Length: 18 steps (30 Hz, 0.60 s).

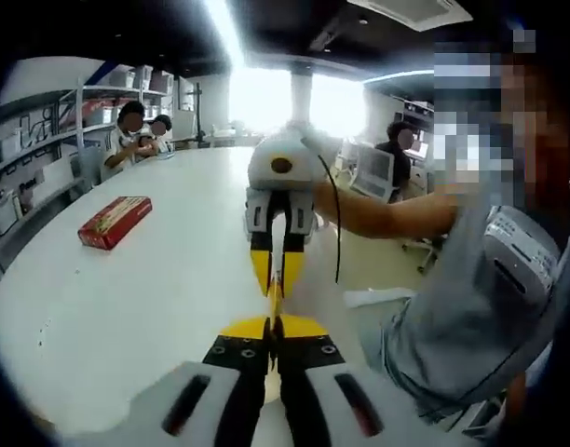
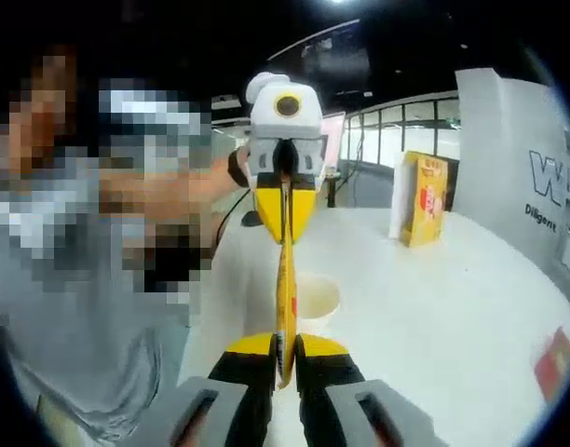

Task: Tear open the coffee pouch, take out the coffee, and pour the coffee from the pouch into the cup

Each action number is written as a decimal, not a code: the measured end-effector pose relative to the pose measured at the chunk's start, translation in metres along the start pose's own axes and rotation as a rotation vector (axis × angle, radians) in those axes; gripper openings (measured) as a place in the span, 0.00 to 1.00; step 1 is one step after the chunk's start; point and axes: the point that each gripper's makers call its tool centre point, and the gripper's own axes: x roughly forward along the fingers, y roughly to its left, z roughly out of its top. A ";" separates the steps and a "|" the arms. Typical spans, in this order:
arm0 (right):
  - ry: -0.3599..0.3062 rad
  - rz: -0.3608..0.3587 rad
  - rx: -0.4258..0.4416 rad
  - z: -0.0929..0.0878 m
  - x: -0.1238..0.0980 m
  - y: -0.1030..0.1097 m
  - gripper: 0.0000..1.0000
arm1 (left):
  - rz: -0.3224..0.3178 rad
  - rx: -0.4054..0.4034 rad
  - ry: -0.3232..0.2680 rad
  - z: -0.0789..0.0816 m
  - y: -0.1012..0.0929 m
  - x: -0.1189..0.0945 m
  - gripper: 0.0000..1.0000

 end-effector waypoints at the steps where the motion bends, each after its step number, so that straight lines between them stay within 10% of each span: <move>1: -0.008 -0.001 0.002 0.001 -0.001 -0.001 0.09 | 0.010 -0.005 -0.012 0.001 0.002 0.000 0.05; 18: -0.256 -0.047 -0.041 0.012 -0.016 -0.011 0.32 | 0.088 -0.057 -0.199 0.016 0.022 -0.016 0.04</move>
